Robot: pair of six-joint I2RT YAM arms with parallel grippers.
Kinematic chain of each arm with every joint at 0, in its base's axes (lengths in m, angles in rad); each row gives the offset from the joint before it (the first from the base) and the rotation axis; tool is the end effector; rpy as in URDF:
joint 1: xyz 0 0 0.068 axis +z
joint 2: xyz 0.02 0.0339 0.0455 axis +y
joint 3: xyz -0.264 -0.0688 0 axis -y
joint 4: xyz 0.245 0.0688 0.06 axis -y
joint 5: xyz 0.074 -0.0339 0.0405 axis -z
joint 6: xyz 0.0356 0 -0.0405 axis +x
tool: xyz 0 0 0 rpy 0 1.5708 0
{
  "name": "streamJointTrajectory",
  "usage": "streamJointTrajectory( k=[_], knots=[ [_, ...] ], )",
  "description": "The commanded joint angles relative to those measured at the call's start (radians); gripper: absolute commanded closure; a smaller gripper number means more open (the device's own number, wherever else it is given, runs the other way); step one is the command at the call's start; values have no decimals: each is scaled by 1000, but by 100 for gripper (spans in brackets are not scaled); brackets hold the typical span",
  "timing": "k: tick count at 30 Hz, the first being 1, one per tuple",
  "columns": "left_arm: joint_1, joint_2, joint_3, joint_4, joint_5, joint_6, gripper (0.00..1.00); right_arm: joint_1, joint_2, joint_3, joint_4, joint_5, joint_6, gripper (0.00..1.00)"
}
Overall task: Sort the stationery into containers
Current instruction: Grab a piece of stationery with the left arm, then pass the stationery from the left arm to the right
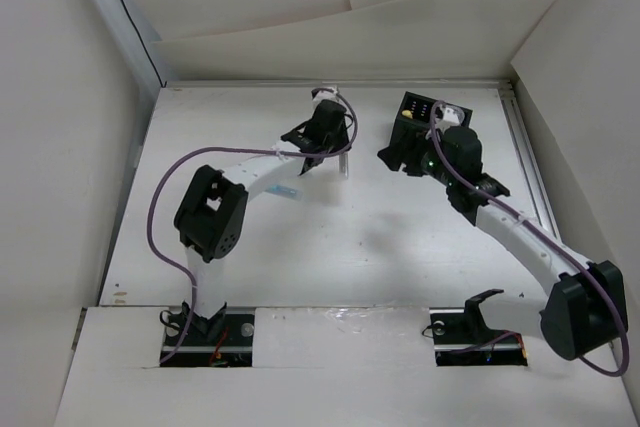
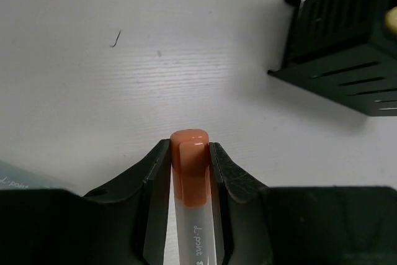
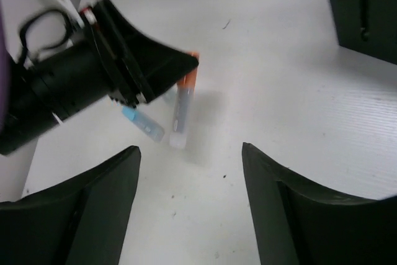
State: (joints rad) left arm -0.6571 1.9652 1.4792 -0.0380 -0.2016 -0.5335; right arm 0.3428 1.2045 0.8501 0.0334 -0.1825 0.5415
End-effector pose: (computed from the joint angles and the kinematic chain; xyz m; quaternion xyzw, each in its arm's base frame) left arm 0.3689 -0.2756 0.2414 0.0030 0.8632 -0.2067 0.4606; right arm 0.2610 0.1000 0.2968 0.0271 0.8090 0.3161 0.4949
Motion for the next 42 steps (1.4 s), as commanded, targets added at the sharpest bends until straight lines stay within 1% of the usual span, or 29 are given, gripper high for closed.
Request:
streamJointTrajectory(
  k=[1,3,5,6,7,8,9,10,12,14,17,19,20,21,22,26,28,31,37,39,42],
  knots=[
    [14,-95,13,91,80,-28,96,50,-17,20,56,-72,-20,31],
    [14,-129,13,111,102,-40,96,70,-17,20,65,-106,-29,46],
    [14,-155,-32,162,102,-52,96,85,-17,29,65,-116,-38,60],
    [14,-169,-49,182,114,-62,96,97,-17,29,65,-117,-52,60],
    [14,-201,-68,203,131,-72,96,97,-17,29,65,-117,-52,57],
    [14,-216,-103,240,140,-72,96,97,-17,39,65,-117,-63,53],
    [14,-232,-120,257,152,-72,96,97,-7,40,65,-117,-63,40],
    [14,-264,-137,269,162,-82,96,97,-6,49,65,-138,-63,35],
    [14,-299,-198,323,174,-82,96,97,4,61,65,-167,-74,26],
    [14,-356,-274,390,174,-100,96,97,29,93,65,-205,-74,22],
    [14,-435,-365,484,183,-114,96,110,64,118,65,-241,-74,22],
    [14,-468,-445,568,194,-125,96,122,99,133,74,-241,-74,22],
    [14,-480,-465,584,194,-137,96,122,108,142,83,-241,-74,22],
    [14,-500,-480,599,203,-137,96,131,118,142,92,-253,-74,23],
    [14,-500,-503,624,217,-146,96,131,139,151,92,-253,-74,26],
    [14,-509,-513,633,264,-166,96,154,171,171,117,-253,-64,33],
    [5,-509,-513,642,277,-177,96,163,182,172,126,-253,-55,35],
    [-6,-509,-513,642,277,-177,96,173,191,181,146,-253,-55,39],
    [-6,-500,-522,652,277,-186,96,173,210,181,175,-239,-34,43],
    [-6,-500,-522,652,286,-186,96,173,210,181,184,-230,-25,43],
    [-6,-500,-522,652,286,-186,96,173,210,172,204,-204,-15,47]
  ],
)
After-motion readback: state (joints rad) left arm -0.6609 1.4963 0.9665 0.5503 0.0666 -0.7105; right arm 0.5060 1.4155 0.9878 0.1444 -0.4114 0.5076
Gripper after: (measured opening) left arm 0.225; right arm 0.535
